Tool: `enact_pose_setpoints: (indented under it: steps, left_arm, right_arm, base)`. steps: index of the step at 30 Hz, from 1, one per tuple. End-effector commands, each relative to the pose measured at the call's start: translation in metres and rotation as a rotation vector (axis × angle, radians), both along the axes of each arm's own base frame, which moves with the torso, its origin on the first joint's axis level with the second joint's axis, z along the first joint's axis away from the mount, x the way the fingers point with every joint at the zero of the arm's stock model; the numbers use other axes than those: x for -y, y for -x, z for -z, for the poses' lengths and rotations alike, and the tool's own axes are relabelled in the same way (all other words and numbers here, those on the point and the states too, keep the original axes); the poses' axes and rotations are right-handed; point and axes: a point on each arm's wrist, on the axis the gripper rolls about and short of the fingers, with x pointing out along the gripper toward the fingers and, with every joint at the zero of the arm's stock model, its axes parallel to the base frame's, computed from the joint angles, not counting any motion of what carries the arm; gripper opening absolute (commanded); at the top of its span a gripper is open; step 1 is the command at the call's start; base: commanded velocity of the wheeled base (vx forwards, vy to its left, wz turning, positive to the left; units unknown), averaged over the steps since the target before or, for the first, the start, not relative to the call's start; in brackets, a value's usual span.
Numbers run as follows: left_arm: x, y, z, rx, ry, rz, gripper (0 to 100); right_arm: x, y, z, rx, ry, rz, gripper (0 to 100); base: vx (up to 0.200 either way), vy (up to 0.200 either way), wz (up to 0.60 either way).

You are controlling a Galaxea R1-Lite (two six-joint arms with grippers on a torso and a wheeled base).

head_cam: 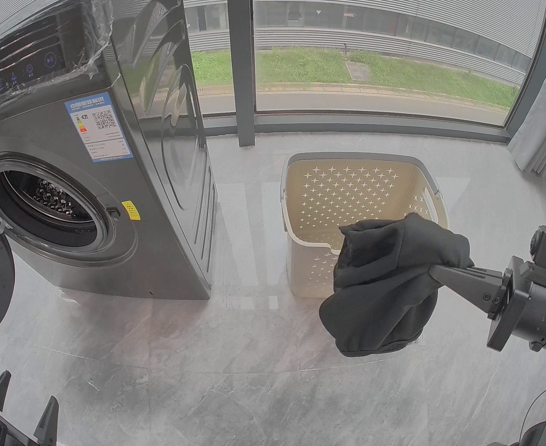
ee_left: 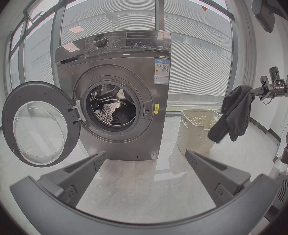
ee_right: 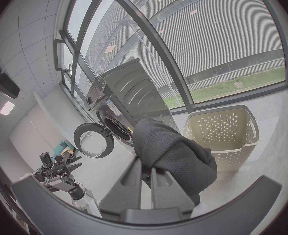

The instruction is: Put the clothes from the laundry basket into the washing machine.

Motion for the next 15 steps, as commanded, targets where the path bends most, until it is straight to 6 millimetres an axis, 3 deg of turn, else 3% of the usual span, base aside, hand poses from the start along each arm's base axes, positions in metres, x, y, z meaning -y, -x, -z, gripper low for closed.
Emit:
enact_pose_setpoints:
  steps: [1,15]
  left_arm:
    - [0.0000,-0.0002,0.0038,-0.003,0.001,-0.001,100]
    - [0.0000,-0.0002,0.0038,-0.003,0.002,-0.001,100]
  right_arm:
    - [-0.0011,-0.0004,0.0008,-0.005,0.002,-0.004,0]
    - [-0.0044,-0.0049,0.0046,-0.026,0.014,-0.001,0]
  base:
    - [0.000,0.200,0.00]
    - [0.000,0.200,0.00]
